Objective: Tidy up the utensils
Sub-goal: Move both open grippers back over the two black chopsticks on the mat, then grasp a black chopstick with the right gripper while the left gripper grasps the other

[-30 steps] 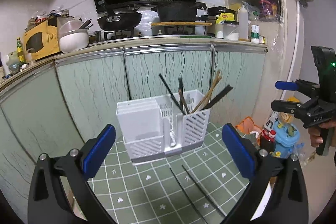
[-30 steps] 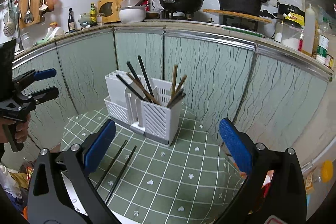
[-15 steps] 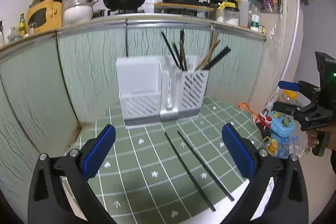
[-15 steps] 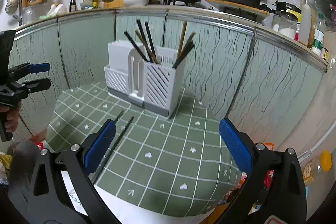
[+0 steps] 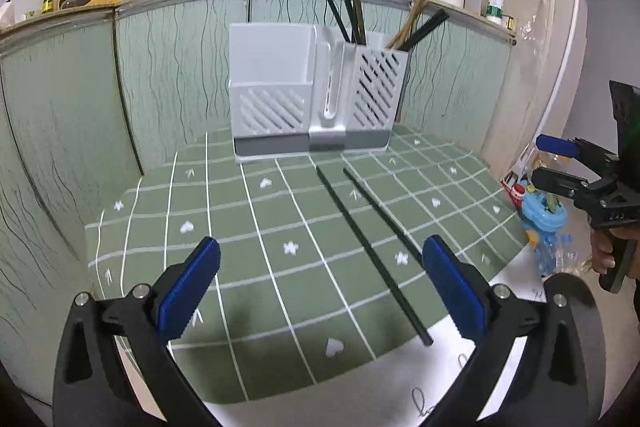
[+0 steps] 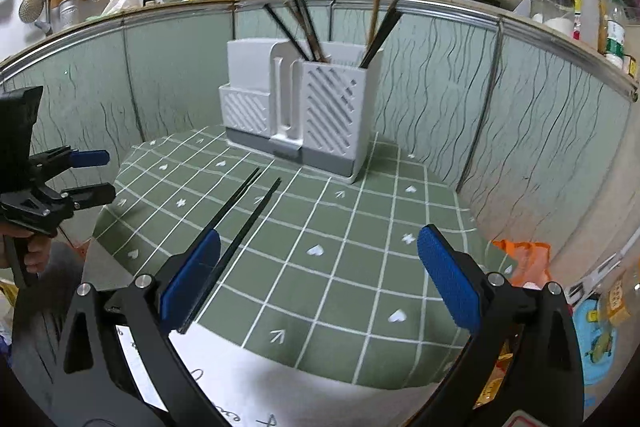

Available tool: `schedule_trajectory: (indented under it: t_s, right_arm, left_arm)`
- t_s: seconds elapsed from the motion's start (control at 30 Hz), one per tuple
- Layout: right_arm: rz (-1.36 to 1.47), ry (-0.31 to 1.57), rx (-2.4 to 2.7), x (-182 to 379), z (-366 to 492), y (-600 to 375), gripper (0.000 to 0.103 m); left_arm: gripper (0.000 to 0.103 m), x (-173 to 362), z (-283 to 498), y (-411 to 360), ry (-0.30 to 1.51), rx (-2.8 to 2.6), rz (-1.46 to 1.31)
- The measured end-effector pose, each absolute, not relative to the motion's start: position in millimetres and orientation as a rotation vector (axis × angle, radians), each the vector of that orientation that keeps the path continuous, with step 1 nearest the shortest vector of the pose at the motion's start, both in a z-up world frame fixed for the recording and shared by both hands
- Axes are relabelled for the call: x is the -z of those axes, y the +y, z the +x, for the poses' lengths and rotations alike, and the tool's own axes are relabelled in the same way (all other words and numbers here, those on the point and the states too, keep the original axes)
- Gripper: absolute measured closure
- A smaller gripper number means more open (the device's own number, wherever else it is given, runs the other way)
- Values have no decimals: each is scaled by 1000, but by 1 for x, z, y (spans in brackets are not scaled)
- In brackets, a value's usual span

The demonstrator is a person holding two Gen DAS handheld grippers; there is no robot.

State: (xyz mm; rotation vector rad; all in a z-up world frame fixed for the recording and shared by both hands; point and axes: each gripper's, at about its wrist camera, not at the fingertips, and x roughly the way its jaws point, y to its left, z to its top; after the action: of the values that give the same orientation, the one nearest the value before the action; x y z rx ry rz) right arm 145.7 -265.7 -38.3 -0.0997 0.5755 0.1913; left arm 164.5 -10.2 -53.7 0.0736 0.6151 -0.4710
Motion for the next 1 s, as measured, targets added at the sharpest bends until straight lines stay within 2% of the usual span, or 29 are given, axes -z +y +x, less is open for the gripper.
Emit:
schedule_trajectory:
  t_s: [0.2,0.33,0.53,1.0]
  right_arm:
    - [-113,613,-222,65,144,-246,10]
    - [-107,655,-244,82,146,-235,20]
    - [-117,721,-276,107,150,-215,48]
    - [-128,782,-321,132,163,-179,70]
  left_arm:
    - [4,70,155,-13,621,436,92]
    - [4,79,151,-15,626,410,108]
    - [4,88,147,-16,636,389,112]
    - [4,105,144,-9,687,377,85]
